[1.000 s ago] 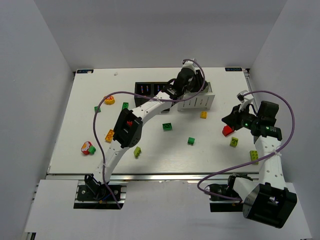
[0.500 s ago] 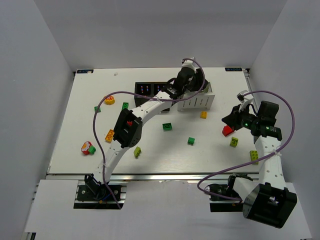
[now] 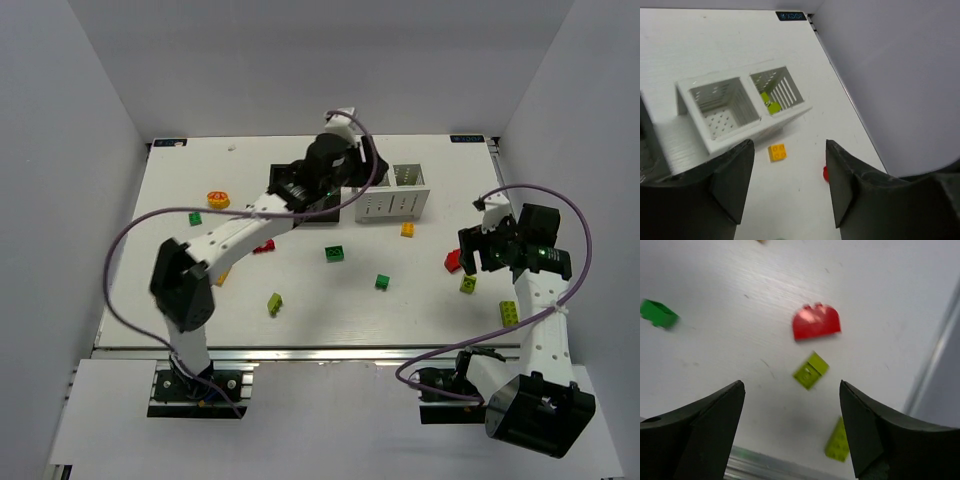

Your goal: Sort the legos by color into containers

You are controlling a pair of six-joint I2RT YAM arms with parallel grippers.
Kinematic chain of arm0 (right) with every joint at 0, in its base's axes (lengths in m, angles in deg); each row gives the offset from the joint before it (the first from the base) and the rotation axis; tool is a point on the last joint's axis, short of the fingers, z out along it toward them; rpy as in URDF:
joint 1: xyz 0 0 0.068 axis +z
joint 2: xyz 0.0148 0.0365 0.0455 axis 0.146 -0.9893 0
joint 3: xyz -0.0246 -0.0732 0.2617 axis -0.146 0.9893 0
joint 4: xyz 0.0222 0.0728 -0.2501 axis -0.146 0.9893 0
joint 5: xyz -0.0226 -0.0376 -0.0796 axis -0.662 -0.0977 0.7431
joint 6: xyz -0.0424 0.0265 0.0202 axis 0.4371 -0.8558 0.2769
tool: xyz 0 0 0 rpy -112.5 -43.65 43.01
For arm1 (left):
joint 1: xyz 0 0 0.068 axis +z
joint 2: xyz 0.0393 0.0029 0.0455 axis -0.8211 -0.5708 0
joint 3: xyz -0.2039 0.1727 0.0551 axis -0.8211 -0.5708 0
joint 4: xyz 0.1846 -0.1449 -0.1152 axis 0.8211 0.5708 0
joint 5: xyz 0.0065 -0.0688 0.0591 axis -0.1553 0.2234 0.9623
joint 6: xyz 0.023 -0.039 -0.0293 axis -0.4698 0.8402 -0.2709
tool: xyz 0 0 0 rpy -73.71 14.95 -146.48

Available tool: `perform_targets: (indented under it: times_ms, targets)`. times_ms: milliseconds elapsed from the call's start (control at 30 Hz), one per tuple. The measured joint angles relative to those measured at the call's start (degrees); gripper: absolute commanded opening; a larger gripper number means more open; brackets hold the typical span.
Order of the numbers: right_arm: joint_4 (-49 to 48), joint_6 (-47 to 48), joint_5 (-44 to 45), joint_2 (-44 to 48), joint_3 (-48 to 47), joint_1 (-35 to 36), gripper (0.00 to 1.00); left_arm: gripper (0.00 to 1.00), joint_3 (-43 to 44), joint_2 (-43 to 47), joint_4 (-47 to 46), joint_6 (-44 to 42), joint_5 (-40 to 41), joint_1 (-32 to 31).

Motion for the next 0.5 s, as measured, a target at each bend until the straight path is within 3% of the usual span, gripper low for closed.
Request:
perform_targets:
  times_ms: [233, 500]
  targets:
    - [4.3, 2.4, 16.8, 3.6, 2.2, -0.8, 0.86, 0.86, -27.6, 27.4, -0.8, 0.5, 2.4, 0.0]
    - [6.1, 2.5, 23.0, 2.9, 8.2, -3.6, 0.84, 0.94, -46.1, 41.9, 2.6, 4.6, 7.1, 0.0]
